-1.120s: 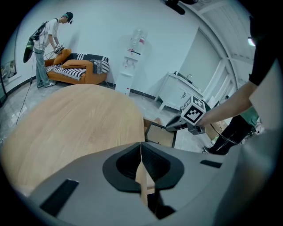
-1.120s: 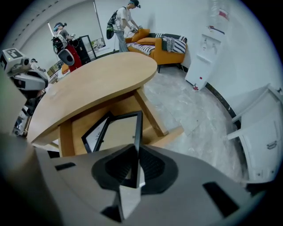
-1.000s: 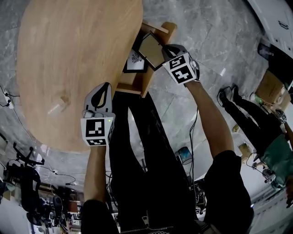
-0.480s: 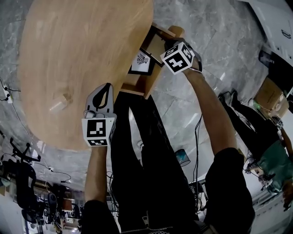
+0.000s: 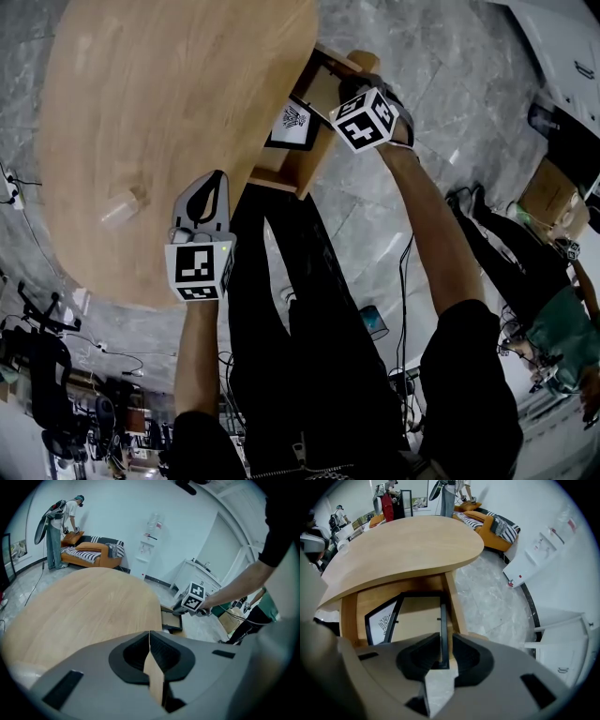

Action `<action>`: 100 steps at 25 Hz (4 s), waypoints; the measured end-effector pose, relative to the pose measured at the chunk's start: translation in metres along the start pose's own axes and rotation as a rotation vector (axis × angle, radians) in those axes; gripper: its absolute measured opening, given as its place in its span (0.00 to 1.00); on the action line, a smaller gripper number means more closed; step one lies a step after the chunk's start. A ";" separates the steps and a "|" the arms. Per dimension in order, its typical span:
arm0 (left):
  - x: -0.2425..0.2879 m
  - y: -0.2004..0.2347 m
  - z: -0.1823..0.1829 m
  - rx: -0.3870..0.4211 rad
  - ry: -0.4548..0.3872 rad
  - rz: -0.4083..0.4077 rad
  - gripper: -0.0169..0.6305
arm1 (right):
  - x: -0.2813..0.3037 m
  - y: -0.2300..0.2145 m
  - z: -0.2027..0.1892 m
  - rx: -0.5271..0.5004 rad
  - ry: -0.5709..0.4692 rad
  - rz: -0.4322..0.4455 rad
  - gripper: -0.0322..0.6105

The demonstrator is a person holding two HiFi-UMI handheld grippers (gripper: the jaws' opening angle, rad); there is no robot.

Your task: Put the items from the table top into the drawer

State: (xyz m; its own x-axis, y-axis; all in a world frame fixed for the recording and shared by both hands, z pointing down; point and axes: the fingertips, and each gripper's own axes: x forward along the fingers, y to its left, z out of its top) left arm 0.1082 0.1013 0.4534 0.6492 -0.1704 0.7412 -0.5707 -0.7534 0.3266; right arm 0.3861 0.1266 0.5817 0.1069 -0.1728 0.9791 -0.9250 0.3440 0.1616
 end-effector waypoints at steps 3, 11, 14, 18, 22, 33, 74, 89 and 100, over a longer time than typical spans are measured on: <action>-0.004 0.002 -0.002 -0.004 -0.002 0.005 0.05 | -0.007 -0.002 -0.001 0.040 -0.028 -0.025 0.17; -0.013 0.004 -0.006 -0.008 -0.024 0.015 0.05 | -0.033 0.009 0.008 0.171 -0.154 -0.024 0.07; -0.017 0.006 -0.008 -0.014 -0.031 0.022 0.05 | -0.040 0.021 0.019 0.222 -0.211 0.005 0.07; -0.025 0.011 -0.012 -0.028 -0.034 0.036 0.05 | -0.057 0.037 0.037 0.268 -0.274 0.040 0.06; -0.033 0.018 -0.013 -0.042 -0.051 0.051 0.05 | -0.077 0.053 0.054 0.280 -0.336 0.075 0.06; -0.062 0.040 -0.023 -0.121 -0.098 0.129 0.05 | -0.120 0.103 0.115 0.252 -0.483 0.185 0.07; -0.170 0.137 -0.117 -0.463 -0.257 0.349 0.20 | -0.175 0.372 0.281 -0.525 -0.534 0.594 0.17; -0.202 0.129 -0.158 -0.631 -0.343 0.337 0.20 | -0.170 0.464 0.283 -1.326 -0.326 0.590 0.26; -0.225 0.118 -0.204 -0.737 -0.379 0.398 0.20 | -0.137 0.483 0.276 -1.820 0.003 0.443 0.26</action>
State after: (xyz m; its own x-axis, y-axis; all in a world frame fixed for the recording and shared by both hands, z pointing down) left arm -0.2083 0.1800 0.4446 0.3832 -0.6256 0.6796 -0.8790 -0.0210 0.4763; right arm -0.1757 0.0611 0.4917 0.0015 0.1930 0.9812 0.5894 0.7925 -0.1568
